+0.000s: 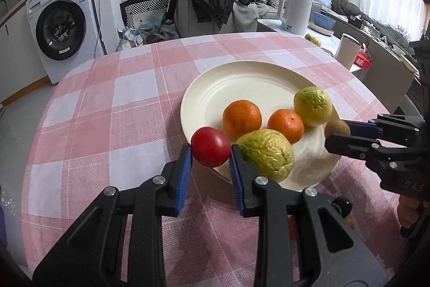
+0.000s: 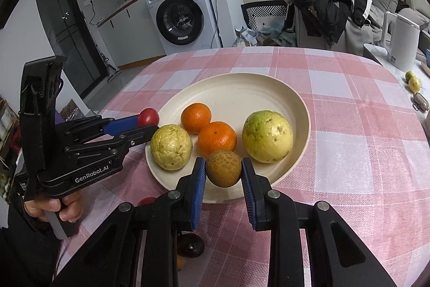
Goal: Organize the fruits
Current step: 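Carry the tomato and brown fruit onto the cream plate and open both tools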
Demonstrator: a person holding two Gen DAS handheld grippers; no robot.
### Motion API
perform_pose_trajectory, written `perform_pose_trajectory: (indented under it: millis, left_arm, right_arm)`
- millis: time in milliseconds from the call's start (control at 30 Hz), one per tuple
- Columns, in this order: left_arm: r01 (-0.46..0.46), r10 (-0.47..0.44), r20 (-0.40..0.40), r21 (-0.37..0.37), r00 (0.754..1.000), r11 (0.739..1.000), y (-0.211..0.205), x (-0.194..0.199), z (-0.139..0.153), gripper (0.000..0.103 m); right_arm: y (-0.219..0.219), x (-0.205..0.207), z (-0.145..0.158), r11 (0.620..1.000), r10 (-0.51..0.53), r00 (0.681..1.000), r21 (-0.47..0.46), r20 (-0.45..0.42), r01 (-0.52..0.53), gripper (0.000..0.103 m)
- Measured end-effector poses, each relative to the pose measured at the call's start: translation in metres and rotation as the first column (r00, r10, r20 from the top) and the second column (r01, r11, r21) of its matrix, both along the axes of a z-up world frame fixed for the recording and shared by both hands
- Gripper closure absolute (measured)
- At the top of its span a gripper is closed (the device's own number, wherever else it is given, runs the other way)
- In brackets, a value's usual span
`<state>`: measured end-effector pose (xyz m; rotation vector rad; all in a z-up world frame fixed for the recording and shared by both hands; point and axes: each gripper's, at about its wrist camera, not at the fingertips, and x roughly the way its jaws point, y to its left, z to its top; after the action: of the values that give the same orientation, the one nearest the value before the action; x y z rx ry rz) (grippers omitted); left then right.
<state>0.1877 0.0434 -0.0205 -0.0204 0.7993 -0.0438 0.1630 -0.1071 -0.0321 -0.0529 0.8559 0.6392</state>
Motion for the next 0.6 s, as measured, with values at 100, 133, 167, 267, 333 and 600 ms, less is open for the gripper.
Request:
perform_pose_trajectory:
  millis: [100,133,167,267,333,600]
  left_arm:
    - [0.002,-0.002,0.004,0.009,1.0,1.0,-0.003,-0.001,0.0,0.078]
    - [0.0,0.0,0.007,0.013,1.0,1.0,-0.003,-0.001,0.0,0.078]
    - [0.0,0.0,0.007,0.013,1.0,1.0,-0.003,-0.002,0.001,0.077]
    - [0.005,-0.005,0.01,0.001,1.0,1.0,-0.005,-0.007,0.003,0.071]
    - [0.005,-0.005,0.02,0.0,1.0,1.0,-0.006,-0.012,0.006,0.061]
    - [-0.007,0.007,0.069,0.01,0.998,1.0,-0.015,-0.051,0.028,0.013]
  right_arm:
    - [0.001,0.001,-0.003,1.0,-0.004,1.0,-0.011,-0.01,0.004,0.076]
    - [0.002,0.001,-0.004,1.0,-0.004,1.0,-0.02,-0.012,0.004,0.076]
    - [0.002,0.001,-0.004,1.0,-0.009,1.0,-0.03,-0.009,0.009,0.073]
    - [0.001,-0.003,-0.001,0.999,-0.018,1.0,-0.032,0.016,0.019,0.063]
    - [-0.005,-0.006,0.004,0.999,-0.038,0.999,-0.012,0.031,0.039,0.054]
    - [-0.019,-0.024,0.019,0.998,-0.063,0.995,-0.007,0.071,0.064,0.013]
